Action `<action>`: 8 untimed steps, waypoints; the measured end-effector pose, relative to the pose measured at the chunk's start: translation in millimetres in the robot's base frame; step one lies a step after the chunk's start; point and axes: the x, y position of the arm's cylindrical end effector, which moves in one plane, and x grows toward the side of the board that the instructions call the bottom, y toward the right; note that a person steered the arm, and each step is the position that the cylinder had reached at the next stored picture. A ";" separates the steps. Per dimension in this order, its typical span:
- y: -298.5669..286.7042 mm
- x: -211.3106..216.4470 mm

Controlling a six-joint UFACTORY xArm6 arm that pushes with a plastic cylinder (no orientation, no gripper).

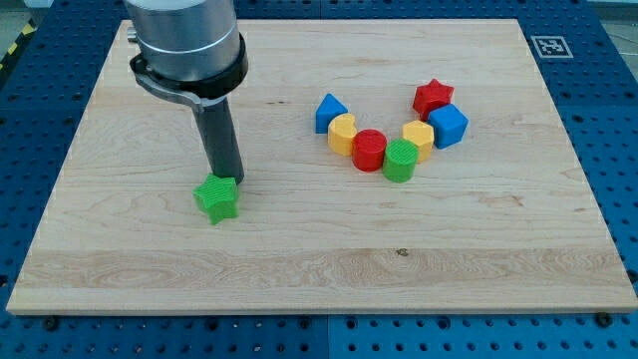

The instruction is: Move yourself towards the top left side of the board

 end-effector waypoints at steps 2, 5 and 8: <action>0.0 -38.6; 0.0 -75.3; 0.0 -82.7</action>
